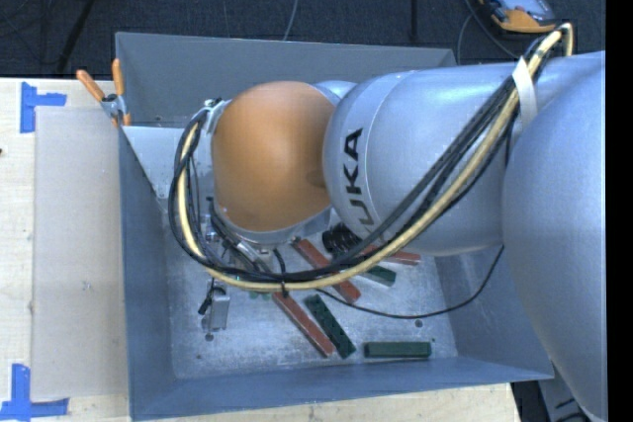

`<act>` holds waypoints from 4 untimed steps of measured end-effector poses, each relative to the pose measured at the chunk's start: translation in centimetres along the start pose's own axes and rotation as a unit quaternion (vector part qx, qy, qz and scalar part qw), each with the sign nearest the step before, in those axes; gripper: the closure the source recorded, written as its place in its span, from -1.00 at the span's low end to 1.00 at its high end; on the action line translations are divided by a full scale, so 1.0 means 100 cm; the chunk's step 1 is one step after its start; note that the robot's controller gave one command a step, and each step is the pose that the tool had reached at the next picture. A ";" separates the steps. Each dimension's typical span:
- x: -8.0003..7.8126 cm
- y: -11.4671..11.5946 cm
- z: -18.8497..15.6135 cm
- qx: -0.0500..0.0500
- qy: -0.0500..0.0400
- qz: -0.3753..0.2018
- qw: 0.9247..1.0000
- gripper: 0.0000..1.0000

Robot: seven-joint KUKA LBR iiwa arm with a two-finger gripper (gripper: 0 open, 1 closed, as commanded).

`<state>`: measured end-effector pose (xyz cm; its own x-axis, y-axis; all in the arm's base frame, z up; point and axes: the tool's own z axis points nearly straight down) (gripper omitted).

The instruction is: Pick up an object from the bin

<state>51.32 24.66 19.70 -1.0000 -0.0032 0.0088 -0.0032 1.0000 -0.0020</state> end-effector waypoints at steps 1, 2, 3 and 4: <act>-0.033 -0.114 0.131 0.001 -0.001 0.114 0.993 -1.00; -0.016 -0.185 0.097 -0.001 -0.003 0.224 0.975 -1.00; -0.014 -0.151 0.098 -0.002 -0.003 0.297 0.955 -1.00; -0.007 -0.150 0.127 -0.003 -0.004 0.440 0.898 -1.00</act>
Offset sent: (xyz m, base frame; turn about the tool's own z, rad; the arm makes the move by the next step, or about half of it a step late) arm 0.0334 -0.1102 -0.1270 0.2216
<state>51.93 9.63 7.05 -0.6145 0.7889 -0.0012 0.7889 0.6145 0.0016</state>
